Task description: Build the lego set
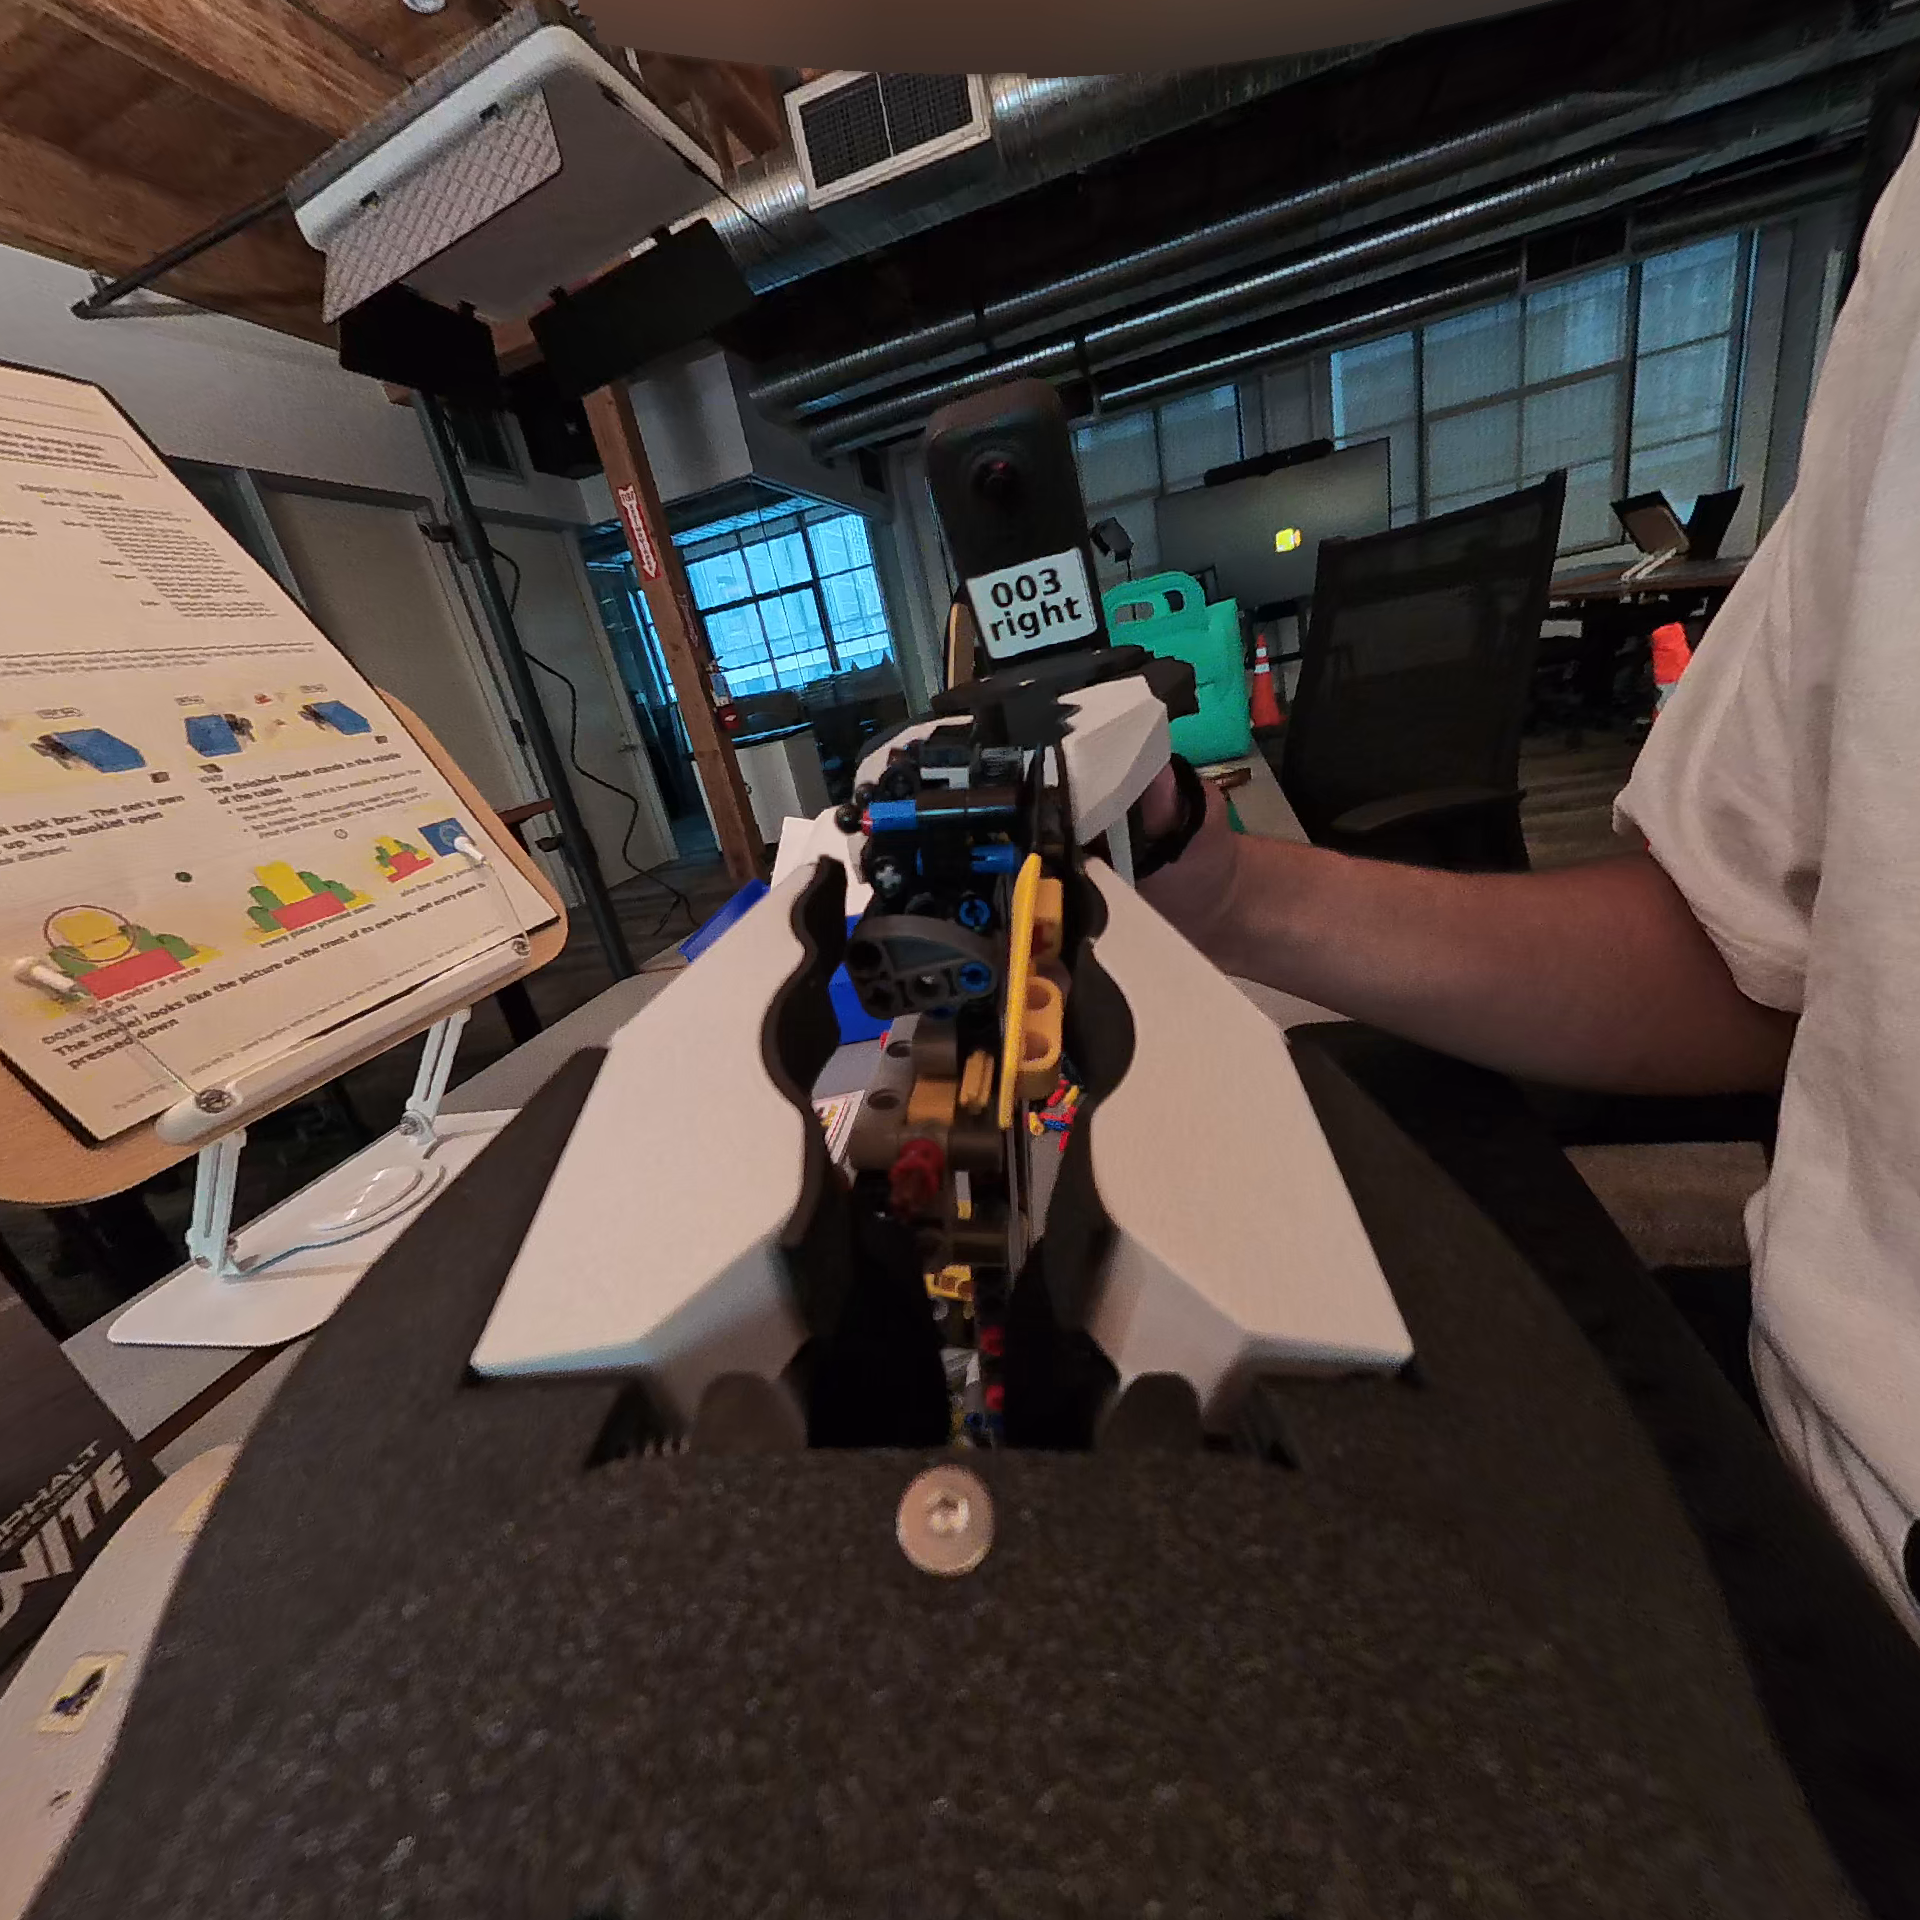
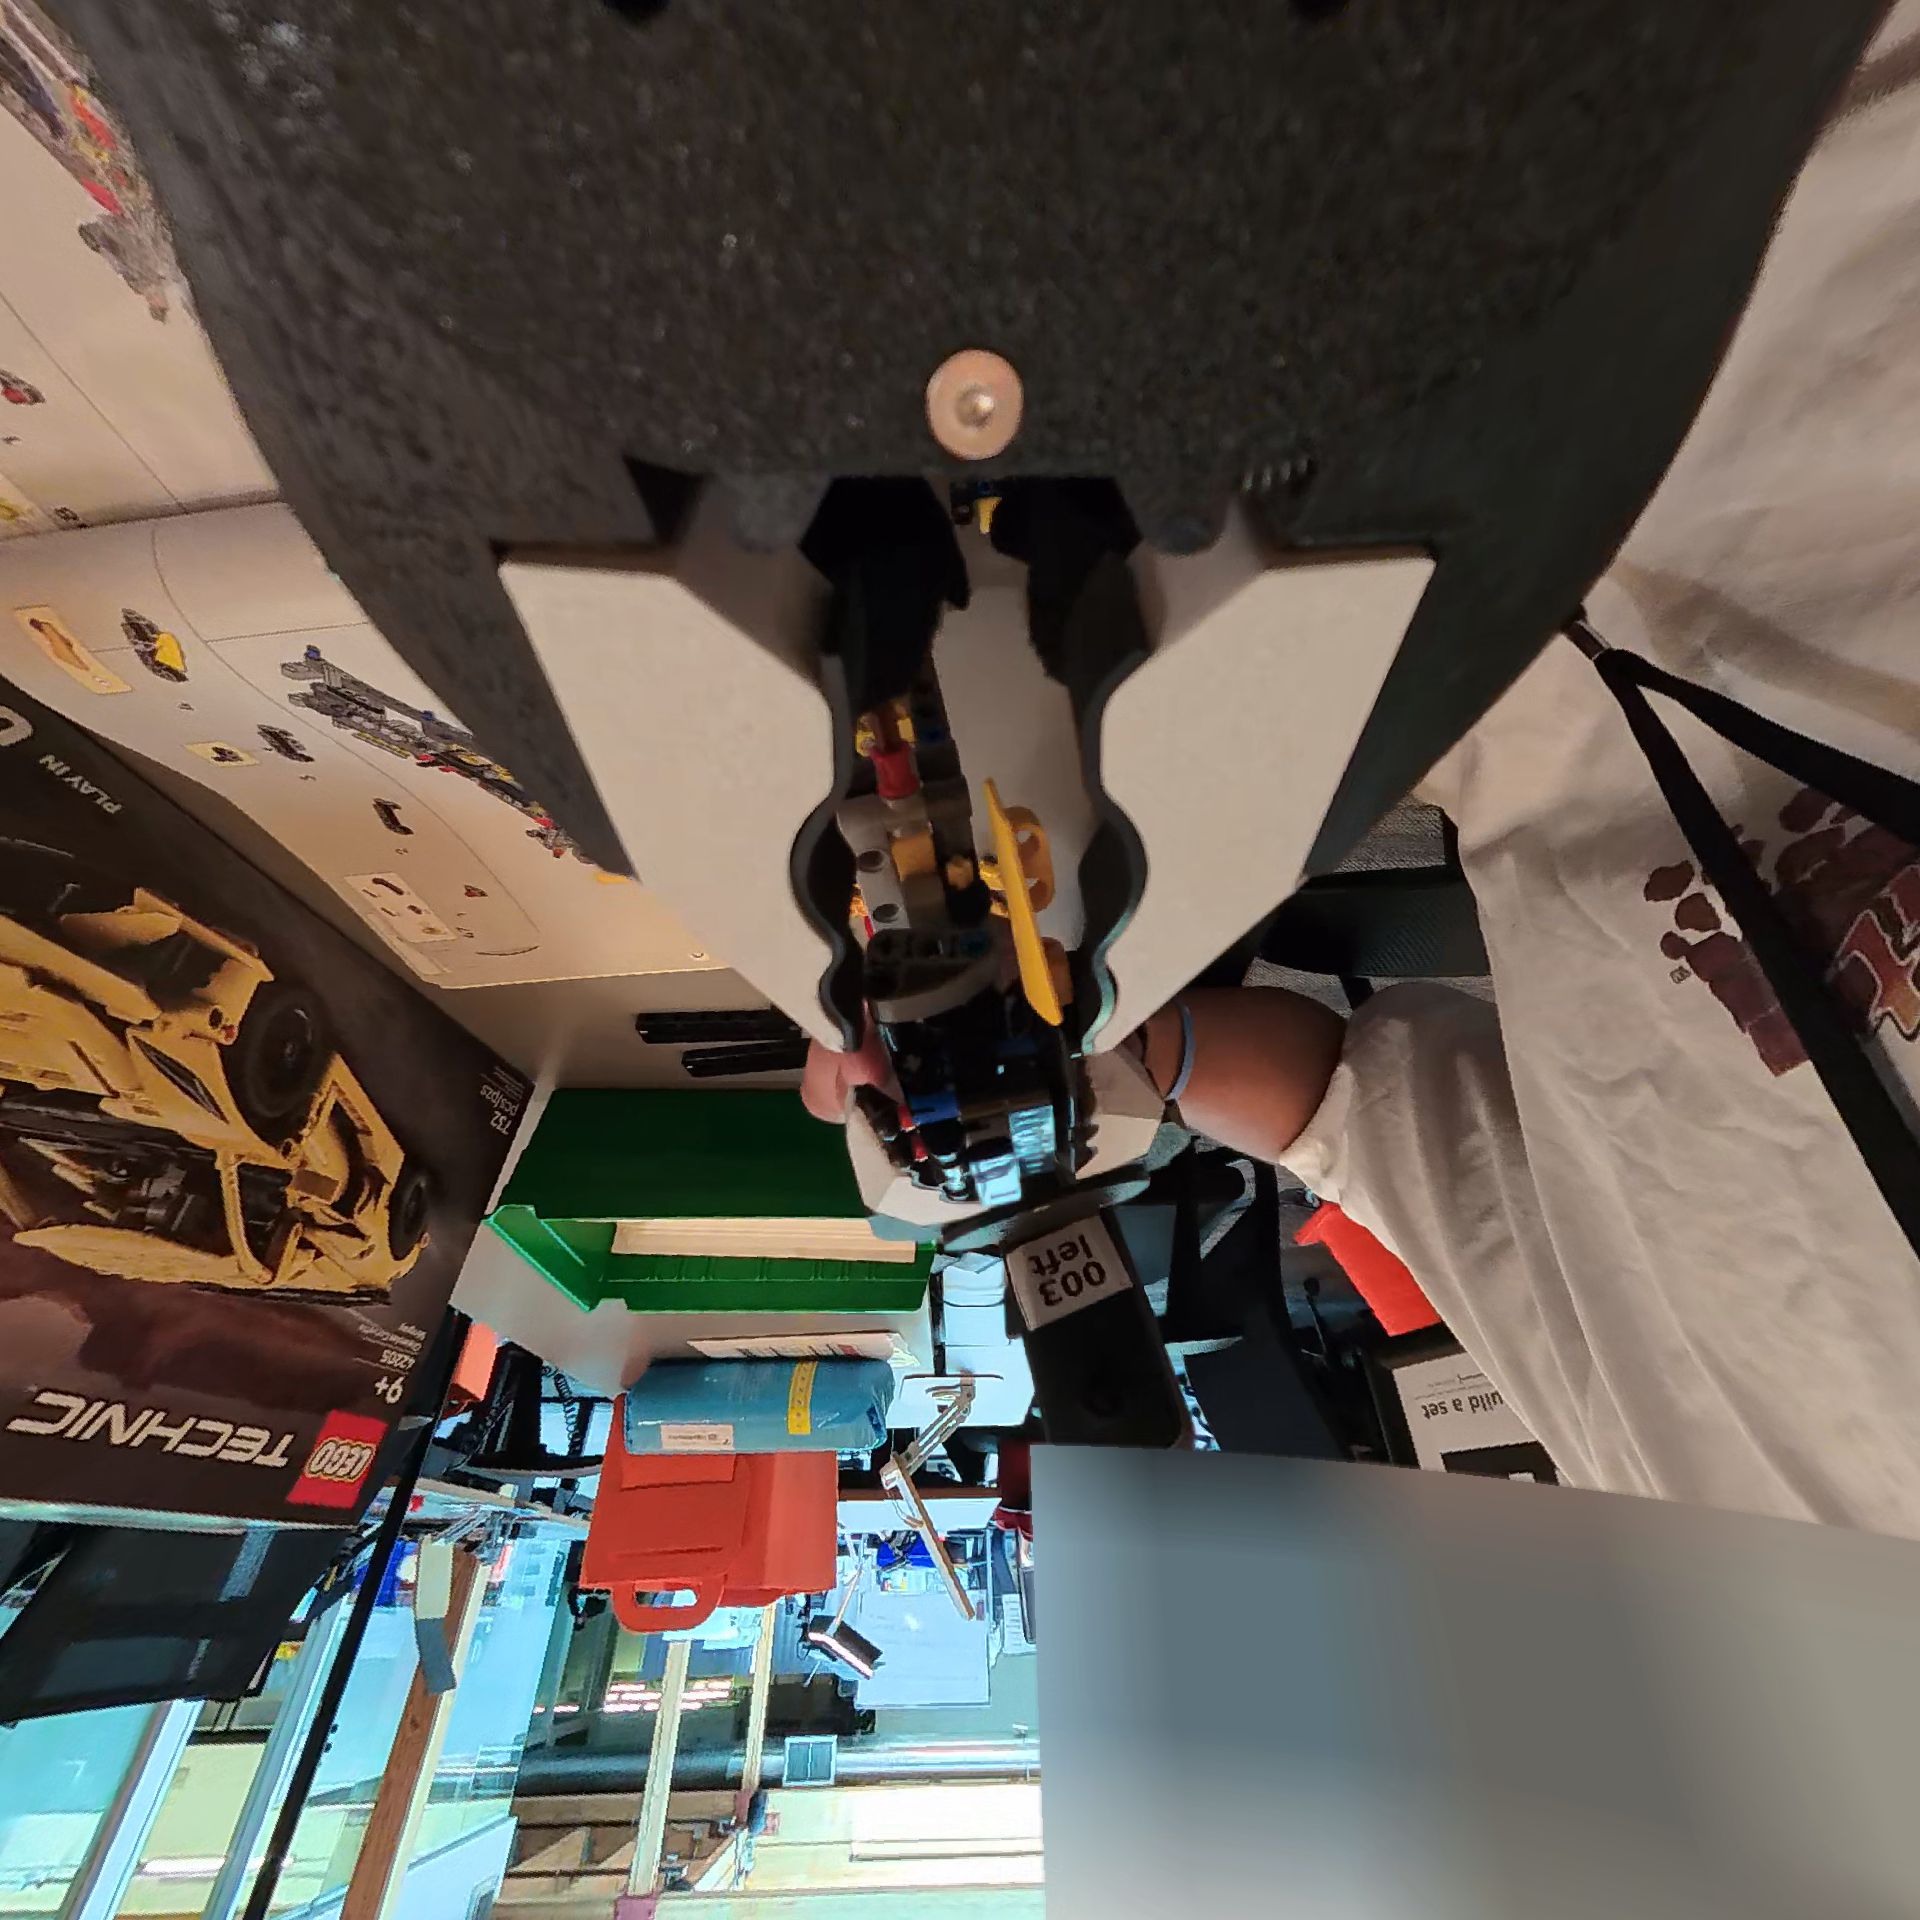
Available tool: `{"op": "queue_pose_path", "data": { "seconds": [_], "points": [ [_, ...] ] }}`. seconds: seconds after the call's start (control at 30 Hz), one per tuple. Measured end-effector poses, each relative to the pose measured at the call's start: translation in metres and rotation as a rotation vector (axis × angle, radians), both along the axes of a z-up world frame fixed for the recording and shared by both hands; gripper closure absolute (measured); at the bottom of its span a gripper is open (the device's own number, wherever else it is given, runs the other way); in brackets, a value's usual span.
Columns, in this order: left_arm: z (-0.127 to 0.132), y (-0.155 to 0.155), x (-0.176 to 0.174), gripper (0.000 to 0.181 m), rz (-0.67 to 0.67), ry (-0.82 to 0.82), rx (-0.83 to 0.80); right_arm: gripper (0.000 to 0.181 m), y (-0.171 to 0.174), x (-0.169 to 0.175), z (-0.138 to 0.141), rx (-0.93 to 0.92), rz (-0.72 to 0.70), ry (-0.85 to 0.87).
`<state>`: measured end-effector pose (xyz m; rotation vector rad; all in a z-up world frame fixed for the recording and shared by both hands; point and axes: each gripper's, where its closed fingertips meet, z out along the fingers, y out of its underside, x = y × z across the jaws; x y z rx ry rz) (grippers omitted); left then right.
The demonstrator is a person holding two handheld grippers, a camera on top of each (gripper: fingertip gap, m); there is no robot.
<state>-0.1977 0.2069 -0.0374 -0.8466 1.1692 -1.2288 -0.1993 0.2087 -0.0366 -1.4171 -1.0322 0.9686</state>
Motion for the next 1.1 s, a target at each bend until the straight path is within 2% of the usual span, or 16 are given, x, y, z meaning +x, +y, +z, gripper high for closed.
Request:
{"op": "queue_pose_path", "data": {
  "seconds": [0.1, 0.23, 0.8, 0.93, 1.0, 1.1],
  "points": [
    [0.000, -0.002, -0.001, 0.141, 0.010, 0.007, 0.022, 0.143, -0.001, 0.001, 0.000, 0.005, 0.003, -0.003],
    [0.007, -0.003, -0.004, 0.147, -0.015, -0.032, -0.016, 0.143, 0.002, 0.009, -0.001, -0.007, -0.016, -0.005],
    [0.002, -0.009, -0.002, 0.149, -0.028, -0.001, 0.015, 0.143, -0.007, 0.007, -0.002, 0.034, -0.027, -0.089],
    [0.003, 0.000, -0.001, 0.149, 0.005, -0.009, -0.018, 0.150, -0.001, 0.009, 0.003, 0.149, -0.098, -0.090],
    [0.004, 0.002, -0.002, 0.149, 0.010, -0.013, -0.025, 0.156, -0.001, 0.008, 0.003, 0.150, -0.091, -0.073],
    [0.004, 0.004, -0.002, 0.149, 0.009, -0.014, -0.032, 0.154, 0.001, 0.008, 0.003, 0.123, -0.075, -0.034]
  ]
}}
